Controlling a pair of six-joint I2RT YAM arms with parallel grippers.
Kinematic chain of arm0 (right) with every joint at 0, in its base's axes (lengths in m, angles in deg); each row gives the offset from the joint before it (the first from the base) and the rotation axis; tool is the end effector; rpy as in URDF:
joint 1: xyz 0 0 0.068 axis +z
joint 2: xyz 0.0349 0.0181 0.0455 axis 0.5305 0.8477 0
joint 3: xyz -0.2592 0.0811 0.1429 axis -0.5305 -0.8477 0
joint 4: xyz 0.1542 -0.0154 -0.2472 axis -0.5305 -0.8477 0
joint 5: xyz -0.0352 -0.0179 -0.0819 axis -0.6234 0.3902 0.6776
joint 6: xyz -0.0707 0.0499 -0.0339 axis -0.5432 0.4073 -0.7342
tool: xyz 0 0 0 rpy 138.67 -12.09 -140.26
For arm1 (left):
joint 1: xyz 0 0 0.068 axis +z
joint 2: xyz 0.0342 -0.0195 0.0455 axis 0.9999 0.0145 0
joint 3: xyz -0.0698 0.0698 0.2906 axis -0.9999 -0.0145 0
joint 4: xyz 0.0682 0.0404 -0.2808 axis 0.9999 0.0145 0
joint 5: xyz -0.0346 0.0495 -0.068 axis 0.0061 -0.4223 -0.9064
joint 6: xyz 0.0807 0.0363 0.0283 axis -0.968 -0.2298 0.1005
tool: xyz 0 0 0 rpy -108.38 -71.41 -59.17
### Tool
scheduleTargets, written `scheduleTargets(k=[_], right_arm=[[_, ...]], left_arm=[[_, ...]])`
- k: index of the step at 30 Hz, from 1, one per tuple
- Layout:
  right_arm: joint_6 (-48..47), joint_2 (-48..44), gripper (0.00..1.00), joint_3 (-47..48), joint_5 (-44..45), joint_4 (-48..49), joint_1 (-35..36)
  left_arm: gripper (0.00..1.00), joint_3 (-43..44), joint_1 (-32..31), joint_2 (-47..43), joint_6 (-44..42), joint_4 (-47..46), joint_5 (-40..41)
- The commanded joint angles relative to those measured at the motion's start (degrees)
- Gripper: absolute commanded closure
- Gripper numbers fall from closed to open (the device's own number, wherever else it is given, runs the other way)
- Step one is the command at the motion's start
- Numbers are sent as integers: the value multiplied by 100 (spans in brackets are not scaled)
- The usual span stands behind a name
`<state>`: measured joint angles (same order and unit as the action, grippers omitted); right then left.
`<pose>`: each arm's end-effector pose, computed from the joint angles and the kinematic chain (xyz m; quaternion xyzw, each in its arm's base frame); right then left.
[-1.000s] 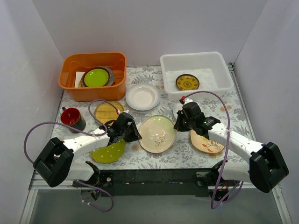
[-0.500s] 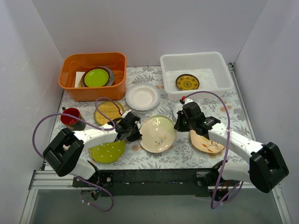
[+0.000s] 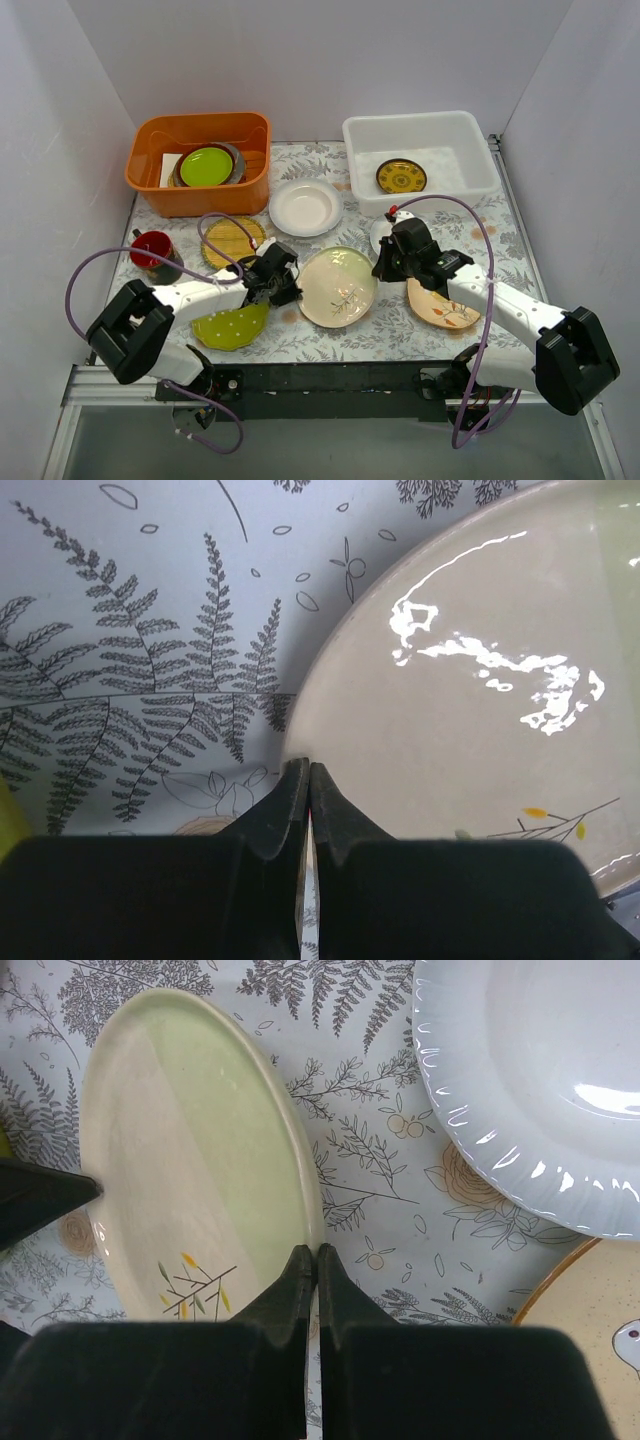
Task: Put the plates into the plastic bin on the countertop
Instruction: Pick up the plate at the center of the board.
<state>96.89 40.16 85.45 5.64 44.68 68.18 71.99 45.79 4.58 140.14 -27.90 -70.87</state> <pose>0.2447 0.1745 0.2101 -0.0535 0.9143 0.1982 0.3493 0.2206 -0.1977 0.1288 -0.4539 0.8508 -0.2314 0.1287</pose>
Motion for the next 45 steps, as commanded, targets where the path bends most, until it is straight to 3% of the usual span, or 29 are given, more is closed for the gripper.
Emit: scheduleTargets(k=[1,23,45], right_arm=[[-54,-261,99,223,-52,244,-63],[-28,-516,99,-120,-536,525,-72],[-89,-877,99,-173,-729,665,-72]], left_arm=[[100,-258,-74,-494,-35,629,325],[100,-319,-286,-1039,229,182,421],[100,-249,-487,454,431,50,202]])
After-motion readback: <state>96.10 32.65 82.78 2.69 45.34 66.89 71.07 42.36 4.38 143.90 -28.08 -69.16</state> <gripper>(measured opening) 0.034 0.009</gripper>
